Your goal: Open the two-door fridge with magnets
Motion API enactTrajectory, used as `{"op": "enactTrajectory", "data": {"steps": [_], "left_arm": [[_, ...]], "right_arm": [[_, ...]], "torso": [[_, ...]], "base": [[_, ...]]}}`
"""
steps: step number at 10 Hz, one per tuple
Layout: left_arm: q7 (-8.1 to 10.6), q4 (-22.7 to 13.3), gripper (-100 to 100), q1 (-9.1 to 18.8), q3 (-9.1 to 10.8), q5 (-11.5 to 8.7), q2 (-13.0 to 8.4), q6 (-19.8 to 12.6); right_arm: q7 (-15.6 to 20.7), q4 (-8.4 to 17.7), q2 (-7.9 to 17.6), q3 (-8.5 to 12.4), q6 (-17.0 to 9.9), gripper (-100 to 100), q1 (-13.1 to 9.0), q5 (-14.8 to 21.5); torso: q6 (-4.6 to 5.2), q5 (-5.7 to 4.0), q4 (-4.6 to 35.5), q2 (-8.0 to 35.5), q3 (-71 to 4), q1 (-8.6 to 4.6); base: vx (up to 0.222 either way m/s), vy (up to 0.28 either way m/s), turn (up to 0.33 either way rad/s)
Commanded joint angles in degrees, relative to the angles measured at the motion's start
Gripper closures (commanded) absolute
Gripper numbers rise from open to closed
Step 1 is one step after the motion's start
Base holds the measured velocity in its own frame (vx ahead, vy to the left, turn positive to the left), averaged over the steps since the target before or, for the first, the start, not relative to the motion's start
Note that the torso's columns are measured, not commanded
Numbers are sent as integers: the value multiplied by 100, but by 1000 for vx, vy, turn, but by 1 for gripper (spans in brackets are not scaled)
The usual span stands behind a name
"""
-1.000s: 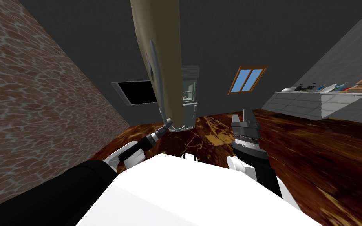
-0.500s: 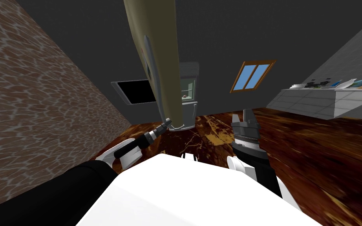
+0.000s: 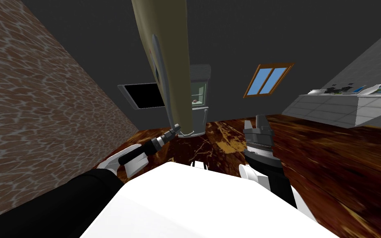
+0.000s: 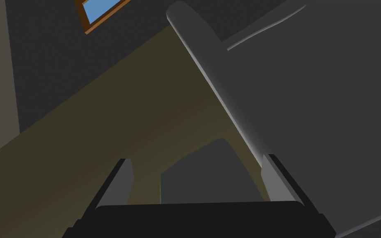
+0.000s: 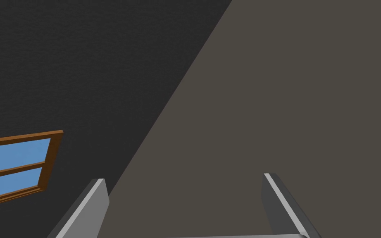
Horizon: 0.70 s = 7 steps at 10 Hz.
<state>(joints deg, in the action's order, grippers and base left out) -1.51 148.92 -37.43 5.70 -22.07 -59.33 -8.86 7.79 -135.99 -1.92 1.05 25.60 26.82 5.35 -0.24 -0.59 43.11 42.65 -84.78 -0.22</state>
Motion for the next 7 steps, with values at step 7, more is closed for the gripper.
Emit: {"op": "enactTrajectory", "data": {"steps": [7], "left_arm": [[106,93,-100,47,356,-160,-146,111]], "right_arm": [[0,0,0,0,0,0,0,0]], "torso": [[2,-13,20,7,-2,2]], "base": [[-1,-7,8]]}}
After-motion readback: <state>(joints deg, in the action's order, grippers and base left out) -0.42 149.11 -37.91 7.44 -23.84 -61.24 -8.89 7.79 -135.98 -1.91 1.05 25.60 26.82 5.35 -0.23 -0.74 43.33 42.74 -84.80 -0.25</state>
